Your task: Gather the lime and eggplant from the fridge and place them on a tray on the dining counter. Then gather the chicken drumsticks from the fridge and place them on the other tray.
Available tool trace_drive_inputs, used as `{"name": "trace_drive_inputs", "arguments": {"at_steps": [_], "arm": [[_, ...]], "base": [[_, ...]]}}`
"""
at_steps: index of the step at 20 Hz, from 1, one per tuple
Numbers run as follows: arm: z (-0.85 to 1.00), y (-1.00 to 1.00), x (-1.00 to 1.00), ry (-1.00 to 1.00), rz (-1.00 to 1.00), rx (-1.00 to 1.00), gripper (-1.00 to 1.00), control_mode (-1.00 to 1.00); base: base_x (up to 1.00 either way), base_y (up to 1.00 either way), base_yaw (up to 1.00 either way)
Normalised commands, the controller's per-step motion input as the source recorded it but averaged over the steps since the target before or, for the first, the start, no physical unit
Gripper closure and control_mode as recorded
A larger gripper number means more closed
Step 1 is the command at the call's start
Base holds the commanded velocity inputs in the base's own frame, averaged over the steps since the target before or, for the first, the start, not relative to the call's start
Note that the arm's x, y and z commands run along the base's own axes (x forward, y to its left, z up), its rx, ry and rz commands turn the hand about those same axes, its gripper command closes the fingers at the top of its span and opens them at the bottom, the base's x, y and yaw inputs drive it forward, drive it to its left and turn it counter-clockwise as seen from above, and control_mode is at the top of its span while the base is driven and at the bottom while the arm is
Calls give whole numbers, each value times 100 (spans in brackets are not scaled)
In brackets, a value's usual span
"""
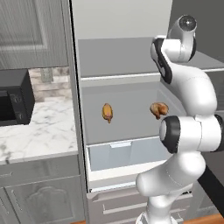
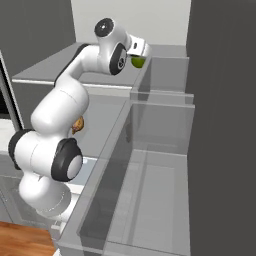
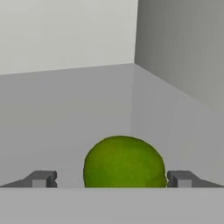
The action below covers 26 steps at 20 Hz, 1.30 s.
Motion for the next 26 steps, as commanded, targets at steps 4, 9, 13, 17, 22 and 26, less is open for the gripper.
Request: {"name": "trace_drive_inputs", "arguments": {"at_steps": [4, 9, 13, 17, 22, 26], "arm": [[0, -6, 15, 0, 0, 0, -100, -100], [-2, -9, 8, 0, 0, 0, -100, -100], [-1, -6, 3, 2, 0, 0, -100, -100], [-2, -1, 0, 3, 0, 0, -100, -100], [-3, -1, 0, 6, 0, 0, -100, -100], [-4, 0, 0, 6, 0, 0, -100, -100]], "base": [[0, 0, 0], [0, 0, 0], [0, 0, 0], [0, 0, 0], [0, 0, 0], [0, 0, 0]]}}
